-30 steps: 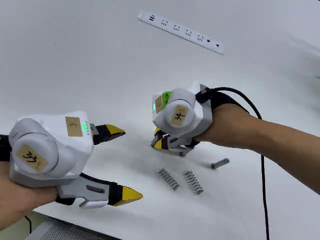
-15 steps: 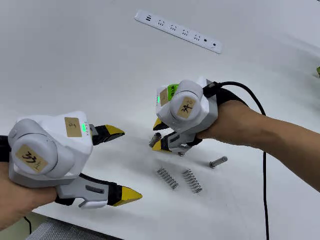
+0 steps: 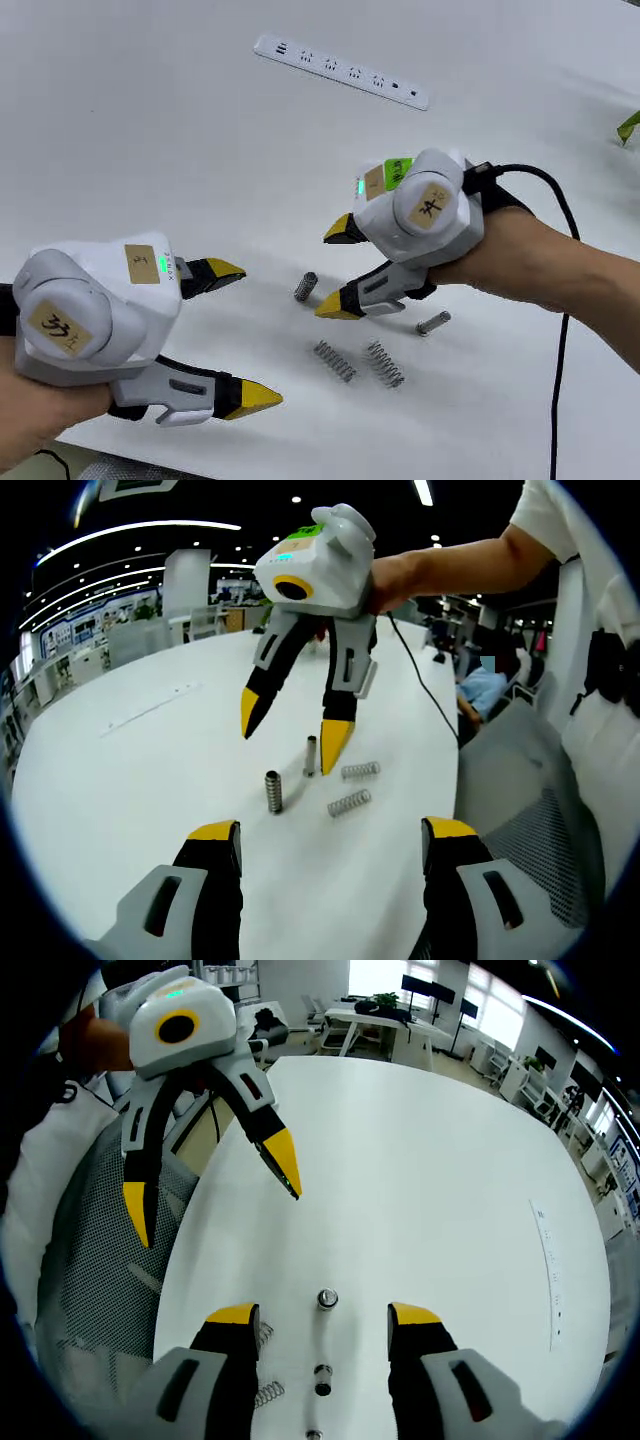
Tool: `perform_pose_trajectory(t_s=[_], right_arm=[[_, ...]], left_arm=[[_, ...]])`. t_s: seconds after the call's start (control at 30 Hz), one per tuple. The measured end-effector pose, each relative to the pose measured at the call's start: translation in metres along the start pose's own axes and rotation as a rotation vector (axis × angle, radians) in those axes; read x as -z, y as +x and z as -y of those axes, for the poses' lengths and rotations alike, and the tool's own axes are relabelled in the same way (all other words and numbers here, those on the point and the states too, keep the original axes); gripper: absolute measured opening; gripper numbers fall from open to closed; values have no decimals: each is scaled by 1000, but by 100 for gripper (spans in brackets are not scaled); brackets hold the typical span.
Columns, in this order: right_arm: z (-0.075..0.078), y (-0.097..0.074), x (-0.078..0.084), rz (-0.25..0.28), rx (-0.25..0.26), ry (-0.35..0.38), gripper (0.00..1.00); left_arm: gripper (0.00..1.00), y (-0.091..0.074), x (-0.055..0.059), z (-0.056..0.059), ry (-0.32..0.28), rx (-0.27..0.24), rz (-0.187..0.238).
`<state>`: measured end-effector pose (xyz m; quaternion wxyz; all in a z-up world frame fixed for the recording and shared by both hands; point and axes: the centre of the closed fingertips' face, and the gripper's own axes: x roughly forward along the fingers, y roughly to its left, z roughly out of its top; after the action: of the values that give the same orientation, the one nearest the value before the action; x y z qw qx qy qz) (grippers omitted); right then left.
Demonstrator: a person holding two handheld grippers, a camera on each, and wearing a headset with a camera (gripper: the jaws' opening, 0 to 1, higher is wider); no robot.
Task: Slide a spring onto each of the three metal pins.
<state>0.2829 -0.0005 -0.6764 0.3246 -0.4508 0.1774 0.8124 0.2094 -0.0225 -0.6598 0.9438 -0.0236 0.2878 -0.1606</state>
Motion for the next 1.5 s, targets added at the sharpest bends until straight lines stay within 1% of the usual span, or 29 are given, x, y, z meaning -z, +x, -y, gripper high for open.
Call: perform_pose_trajectory(t_s=[0.13,0.3,0.4,0.47,0.6,0.67,0.8,0.9,1.1,1.13,1.2,1.4,1.5], right_arm=[[0,-15,3,33,38,24,59],[-2,-30,10,69,70,61,66],[-2,-40,18,94,101,95,70],[-2,-46,23,107,115,116,71],[-8,-59,33,153,146,166,76],[-12,-65,40,175,153,199,77],[-17,-75,55,209,179,230,82],[-21,-82,63,238,196,263,85],[-35,-92,90,285,216,308,91],[-38,-94,94,299,223,327,92],[-42,-97,102,309,230,344,93],[-59,-105,129,327,255,403,94],[-64,-107,141,337,268,427,94]], left_arm=[[74,0,3,1,11,9,-16],[74,1,4,1,28,21,-33],[73,1,5,0,44,26,-47],[72,1,5,0,52,30,-52],[71,2,6,0,73,39,-74],[70,3,8,0,82,42,-85],[69,6,9,0,109,53,-110],[68,8,10,1,130,61,-131],[67,13,9,4,172,86,-165],[67,14,9,4,180,90,-172],[66,15,9,5,187,97,-180],[63,24,10,11,235,130,-226],[59,28,10,13,252,147,-242]])
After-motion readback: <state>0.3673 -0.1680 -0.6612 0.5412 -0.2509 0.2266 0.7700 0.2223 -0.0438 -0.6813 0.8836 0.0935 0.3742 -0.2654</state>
